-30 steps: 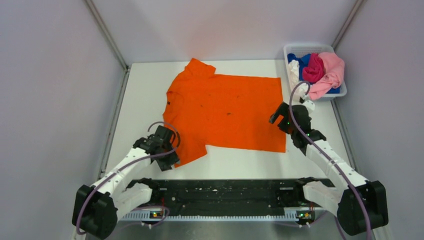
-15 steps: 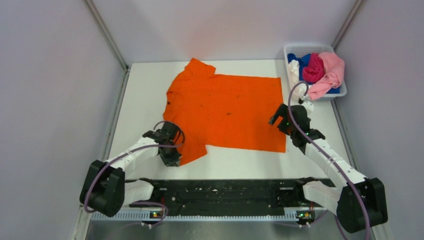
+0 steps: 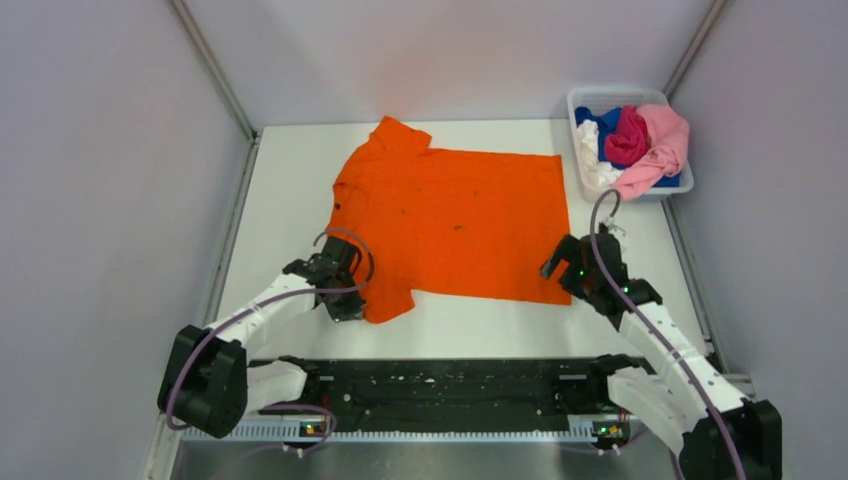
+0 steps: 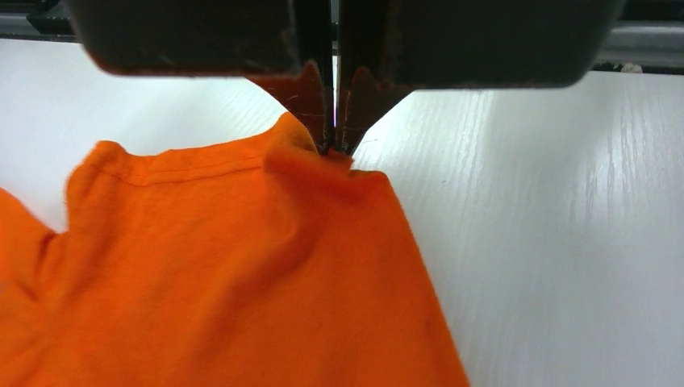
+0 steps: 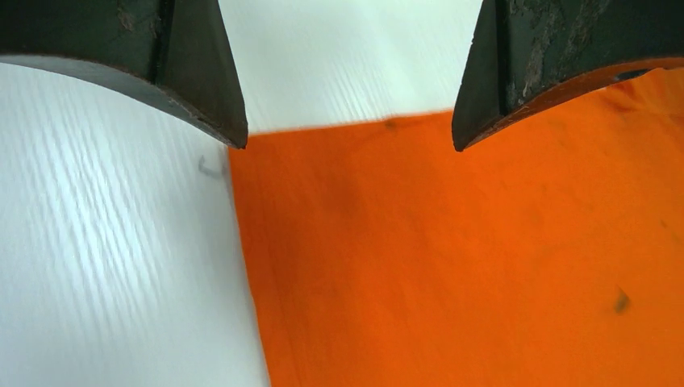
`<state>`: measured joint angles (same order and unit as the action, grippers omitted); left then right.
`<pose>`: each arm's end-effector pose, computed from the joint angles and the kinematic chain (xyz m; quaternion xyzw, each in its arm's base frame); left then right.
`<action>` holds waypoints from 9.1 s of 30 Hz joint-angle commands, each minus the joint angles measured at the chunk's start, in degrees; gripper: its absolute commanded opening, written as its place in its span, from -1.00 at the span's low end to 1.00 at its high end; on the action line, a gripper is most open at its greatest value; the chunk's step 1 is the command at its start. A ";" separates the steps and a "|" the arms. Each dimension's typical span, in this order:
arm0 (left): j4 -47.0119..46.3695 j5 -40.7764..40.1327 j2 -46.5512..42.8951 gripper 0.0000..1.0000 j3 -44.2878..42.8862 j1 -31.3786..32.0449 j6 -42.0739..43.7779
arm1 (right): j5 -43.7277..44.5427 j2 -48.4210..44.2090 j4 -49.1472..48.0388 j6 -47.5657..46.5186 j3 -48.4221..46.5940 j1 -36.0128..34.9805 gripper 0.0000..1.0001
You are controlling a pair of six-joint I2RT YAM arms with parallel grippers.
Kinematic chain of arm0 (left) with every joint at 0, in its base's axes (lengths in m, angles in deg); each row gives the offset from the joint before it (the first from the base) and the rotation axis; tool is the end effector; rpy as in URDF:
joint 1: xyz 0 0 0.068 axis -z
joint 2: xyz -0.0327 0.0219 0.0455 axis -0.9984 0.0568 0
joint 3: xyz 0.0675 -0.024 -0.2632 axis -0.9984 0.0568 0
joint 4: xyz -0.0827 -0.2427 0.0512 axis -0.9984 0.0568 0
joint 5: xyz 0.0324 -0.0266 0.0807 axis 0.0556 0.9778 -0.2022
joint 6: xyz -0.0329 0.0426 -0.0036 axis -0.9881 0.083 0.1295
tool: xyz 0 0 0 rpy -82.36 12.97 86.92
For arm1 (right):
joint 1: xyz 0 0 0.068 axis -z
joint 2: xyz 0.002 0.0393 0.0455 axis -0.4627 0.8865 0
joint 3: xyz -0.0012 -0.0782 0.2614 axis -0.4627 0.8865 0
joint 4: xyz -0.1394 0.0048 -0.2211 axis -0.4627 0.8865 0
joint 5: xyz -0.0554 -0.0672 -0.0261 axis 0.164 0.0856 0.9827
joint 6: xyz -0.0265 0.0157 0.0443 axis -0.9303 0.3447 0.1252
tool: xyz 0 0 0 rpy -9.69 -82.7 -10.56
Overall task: Fold and stack the t-shirts
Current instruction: Grab the side of the flattened tshirt closest away from the robot with both arms, then fold the flattened tshirt in 1/3 of the way, then grab the side of the flattened tshirt furthest away from the robot with both arms
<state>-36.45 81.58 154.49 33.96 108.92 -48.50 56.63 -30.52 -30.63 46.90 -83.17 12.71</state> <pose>0.1784 -0.0721 0.1676 -0.2153 0.9661 -0.0750 0.1208 0.1771 0.0410 0.2185 0.2326 0.8961 0.1052 0.3632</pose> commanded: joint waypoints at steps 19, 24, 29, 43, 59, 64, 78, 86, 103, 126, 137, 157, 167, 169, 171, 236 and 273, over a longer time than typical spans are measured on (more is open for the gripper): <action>-14.54 1.47 -6.94 -1.00 -6.03 0.15 2.93 | -0.95 -2.44 -4.87 8.37 13.45 0.00 0.03; -13.82 -3.20 -6.98 -1.00 -7.41 0.04 2.59 | 2.25 -0.56 -5.34 8.46 13.12 -0.01 0.03; -14.63 -5.25 -7.16 -1.00 -9.26 0.05 2.77 | 5.40 0.45 -5.29 9.23 12.95 -0.05 -0.05; -15.62 -9.25 -6.40 -1.00 -12.87 -0.46 4.23 | 7.58 2.07 -5.47 6.66 9.30 -0.01 -1.00; -22.93 -7.82 3.04 -1.00 -21.75 -5.68 9.12 | 10.80 9.59 -12.88 3.39 -0.53 -0.02 -1.00; -24.81 -5.39 8.62 -1.00 -26.84 -7.67 12.05 | 13.53 14.70 -14.29 2.24 -4.61 -0.01 -1.00; -27.01 -7.63 23.99 -1.00 -38.66 -10.23 18.04 | 15.65 29.76 -25.41 0.79 -12.24 3.10 -1.00; -25.82 -6.07 34.52 -1.00 -46.86 -12.30 17.32 | 17.42 35.09 -32.82 -0.94 -13.24 4.41 -1.00; -18.45 2.24 39.62 0.91 -54.64 -13.59 12.72 | 9.69 34.77 -33.17 -5.08 -16.76 -0.31 0.92; -20.86 10.32 32.10 0.89 -19.59 -12.61 5.04 | -8.71 37.70 -37.44 -0.42 0.05 -11.87 0.97; -14.97 8.10 5.43 0.90 5.00 -7.95 -1.49 | -6.55 9.65 -21.96 1.94 12.99 -15.86 0.98; -3.82 -5.37 -11.71 0.95 1.65 -4.33 -2.23 | -2.82 -3.38 -19.79 4.27 13.56 -17.36 0.97; -8.54 -17.72 -3.99 0.98 -15.61 -4.93 3.48 | 8.62 -4.38 -23.59 4.41 7.04 -17.31 0.97; -9.57 -17.29 0.74 0.98 -20.25 -6.95 5.11 | 8.88 -3.95 -24.07 2.99 6.54 -17.34 0.97; -10.04 -14.60 6.77 0.98 -25.85 -9.13 6.89 | 9.04 -3.41 -24.07 1.71 5.98 -17.21 0.97; 2.97 -16.14 50.15 -1.00 -69.47 -9.00 22.17 | 7.26 40.63 -15.88 -11.44 -28.82 0.36 0.75; -0.11 -15.88 26.42 -1.00 -47.07 -3.00 18.80 | 9.00 54.53 -12.88 -26.10 -41.39 1.06 -1.00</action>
<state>-34.74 65.32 188.39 -16.51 105.03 -28.70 65.33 31.58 -42.19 24.06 -126.29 14.57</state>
